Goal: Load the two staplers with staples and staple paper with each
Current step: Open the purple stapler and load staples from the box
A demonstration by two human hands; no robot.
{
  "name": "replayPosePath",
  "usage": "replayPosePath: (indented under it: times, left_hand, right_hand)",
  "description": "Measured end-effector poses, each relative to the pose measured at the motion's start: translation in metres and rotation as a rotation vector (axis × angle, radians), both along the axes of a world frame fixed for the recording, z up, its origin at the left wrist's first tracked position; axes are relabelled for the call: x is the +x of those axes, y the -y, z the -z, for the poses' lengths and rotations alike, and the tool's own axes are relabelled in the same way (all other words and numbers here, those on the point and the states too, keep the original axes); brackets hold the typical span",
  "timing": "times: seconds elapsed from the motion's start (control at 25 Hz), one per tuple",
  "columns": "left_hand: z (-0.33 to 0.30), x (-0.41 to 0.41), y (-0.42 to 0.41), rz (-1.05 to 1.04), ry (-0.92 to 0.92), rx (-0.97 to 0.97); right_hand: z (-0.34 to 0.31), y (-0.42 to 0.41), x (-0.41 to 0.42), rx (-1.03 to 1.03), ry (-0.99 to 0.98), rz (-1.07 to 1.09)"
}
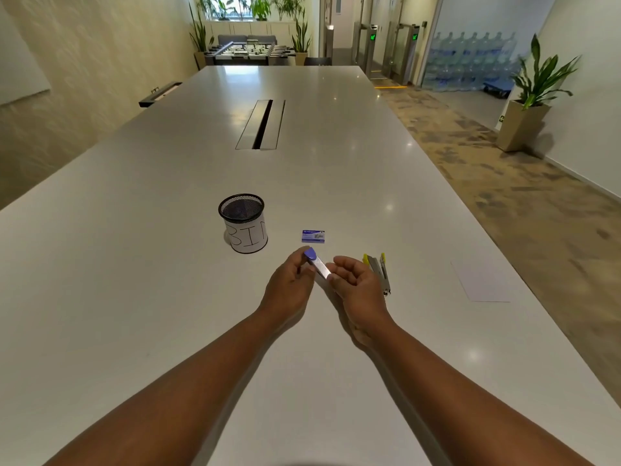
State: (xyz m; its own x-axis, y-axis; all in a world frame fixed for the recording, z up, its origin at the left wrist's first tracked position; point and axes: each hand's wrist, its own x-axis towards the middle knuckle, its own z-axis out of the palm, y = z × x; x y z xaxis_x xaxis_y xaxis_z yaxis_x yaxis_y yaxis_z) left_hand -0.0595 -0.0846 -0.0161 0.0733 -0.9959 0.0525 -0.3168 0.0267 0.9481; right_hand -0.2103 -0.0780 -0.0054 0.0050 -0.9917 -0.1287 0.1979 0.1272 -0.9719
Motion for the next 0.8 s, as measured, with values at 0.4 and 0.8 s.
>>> replayPosePath:
  times: [0.4,0.8]
  left_hand:
    - [-0.008,-0.008,0.011,-0.012,0.063,-0.068]
    - [-0.005,-0.012,0.007,-0.157,0.293,-0.199]
  right_hand:
    - [0.000,0.011,0.008,-0.092,-0.174,-0.182]
    - [0.002,0.017,0.010,-0.172,-0.288,-0.158]
